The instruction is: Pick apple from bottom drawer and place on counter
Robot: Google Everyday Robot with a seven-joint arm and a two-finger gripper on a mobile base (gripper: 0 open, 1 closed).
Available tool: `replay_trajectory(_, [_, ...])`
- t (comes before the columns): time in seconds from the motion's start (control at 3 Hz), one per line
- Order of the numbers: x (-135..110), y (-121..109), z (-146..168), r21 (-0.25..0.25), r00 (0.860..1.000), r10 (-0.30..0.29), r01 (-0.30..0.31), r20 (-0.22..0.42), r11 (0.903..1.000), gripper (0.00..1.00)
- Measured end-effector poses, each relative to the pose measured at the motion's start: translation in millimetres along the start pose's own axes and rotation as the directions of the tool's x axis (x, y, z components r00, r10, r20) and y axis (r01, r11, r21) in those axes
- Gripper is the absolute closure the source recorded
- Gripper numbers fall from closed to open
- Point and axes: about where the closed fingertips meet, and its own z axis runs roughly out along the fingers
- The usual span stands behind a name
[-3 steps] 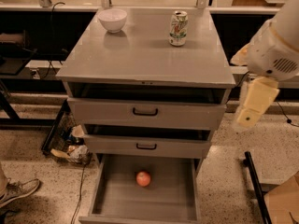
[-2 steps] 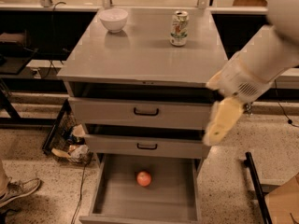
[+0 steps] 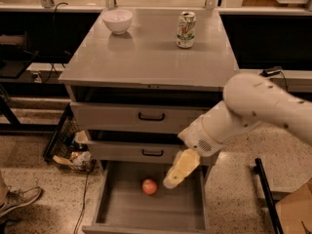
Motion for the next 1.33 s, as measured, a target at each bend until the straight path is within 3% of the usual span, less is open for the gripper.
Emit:
replay_trajectory(0.33, [-2, -8, 14, 0.038, 1.0, 0.008, -0.009, 0.029, 0.9992, 0.0])
replay_trajectory(0.67, [-2, -9, 14, 0.039, 1.0, 0.008, -0.009, 0.029, 0.9992, 0.0])
replay_trajectory(1.0, [14, -14, 41, 0.025, 1.0, 0.008, -0.009, 0.03, 0.9996, 0.0])
replay_trajectory(1.33, [51, -27, 87, 0.008, 0.998, 0.014, -0.014, 0.057, 0.9999, 0.0])
